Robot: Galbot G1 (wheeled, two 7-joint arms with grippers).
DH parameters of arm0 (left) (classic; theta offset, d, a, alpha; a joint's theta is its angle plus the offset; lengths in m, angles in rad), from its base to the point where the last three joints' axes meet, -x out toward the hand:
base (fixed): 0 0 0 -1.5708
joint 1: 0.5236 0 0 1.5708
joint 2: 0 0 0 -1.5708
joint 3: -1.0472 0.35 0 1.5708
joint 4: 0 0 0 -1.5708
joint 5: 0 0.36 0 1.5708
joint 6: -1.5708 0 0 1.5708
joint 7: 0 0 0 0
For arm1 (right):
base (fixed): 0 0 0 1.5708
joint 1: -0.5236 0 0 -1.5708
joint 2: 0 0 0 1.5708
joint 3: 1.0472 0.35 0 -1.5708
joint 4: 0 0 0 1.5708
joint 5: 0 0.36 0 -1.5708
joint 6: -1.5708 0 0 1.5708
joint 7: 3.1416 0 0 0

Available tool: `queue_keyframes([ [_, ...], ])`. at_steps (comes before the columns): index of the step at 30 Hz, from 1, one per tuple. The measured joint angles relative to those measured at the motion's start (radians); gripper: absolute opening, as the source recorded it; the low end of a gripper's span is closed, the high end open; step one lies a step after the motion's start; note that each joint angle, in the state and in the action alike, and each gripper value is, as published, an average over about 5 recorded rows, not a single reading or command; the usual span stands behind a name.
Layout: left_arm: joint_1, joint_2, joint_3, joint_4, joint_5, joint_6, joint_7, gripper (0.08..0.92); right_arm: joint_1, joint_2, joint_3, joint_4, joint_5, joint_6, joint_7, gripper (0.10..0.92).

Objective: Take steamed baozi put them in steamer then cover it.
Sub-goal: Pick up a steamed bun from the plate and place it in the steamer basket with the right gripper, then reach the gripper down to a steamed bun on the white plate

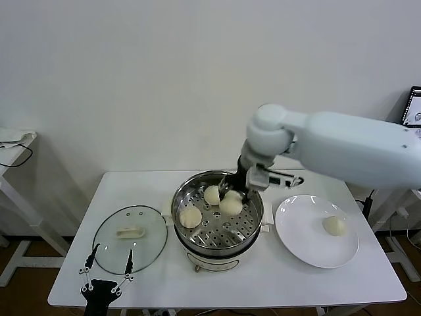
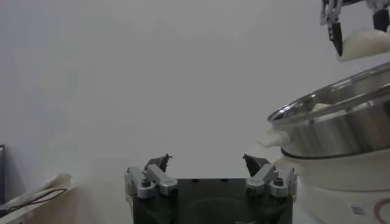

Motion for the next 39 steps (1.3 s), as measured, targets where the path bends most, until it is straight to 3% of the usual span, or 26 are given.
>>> queue_keyframes([
  [23, -0.009, -0.005, -0.006, 0.008, -0.005, -0.005, -0.001, 0.823, -0.143, 0.083, -0.008, -0.014, -0.200, 0.169, 0.046, 0.648],
  [31, -0.012, -0.005, -0.008, 0.011, -0.005, -0.007, -0.001, 0.823, -0.143, 0.081, 0.015, -0.022, -0.208, 0.182, 0.045, 0.802],
  [39, -0.015, -0.001, -0.014, 0.015, -0.004, -0.010, -0.001, 0.823, -0.122, 0.001, 0.104, -0.065, -0.103, 0.123, 0.002, 0.822],
])
